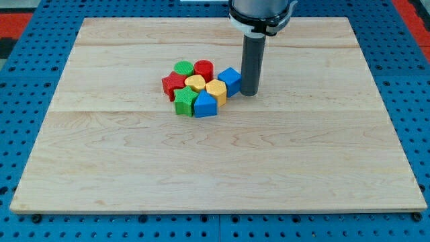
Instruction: Point your arm at the blue cube
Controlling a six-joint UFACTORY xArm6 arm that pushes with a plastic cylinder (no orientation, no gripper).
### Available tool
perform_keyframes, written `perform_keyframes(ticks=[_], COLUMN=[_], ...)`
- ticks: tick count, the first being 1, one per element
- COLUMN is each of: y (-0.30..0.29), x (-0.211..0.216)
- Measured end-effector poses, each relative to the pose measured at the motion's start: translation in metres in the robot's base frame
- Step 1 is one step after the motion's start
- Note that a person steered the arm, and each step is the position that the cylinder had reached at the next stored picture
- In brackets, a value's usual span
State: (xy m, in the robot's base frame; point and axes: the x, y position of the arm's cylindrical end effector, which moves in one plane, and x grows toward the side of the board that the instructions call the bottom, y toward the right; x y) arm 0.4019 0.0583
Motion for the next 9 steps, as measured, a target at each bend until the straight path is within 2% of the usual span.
perform_keyframes(ticks=[1, 3, 9], y=[0.027, 0.027, 0.019], x=[-0.001, -0.020, -0.021])
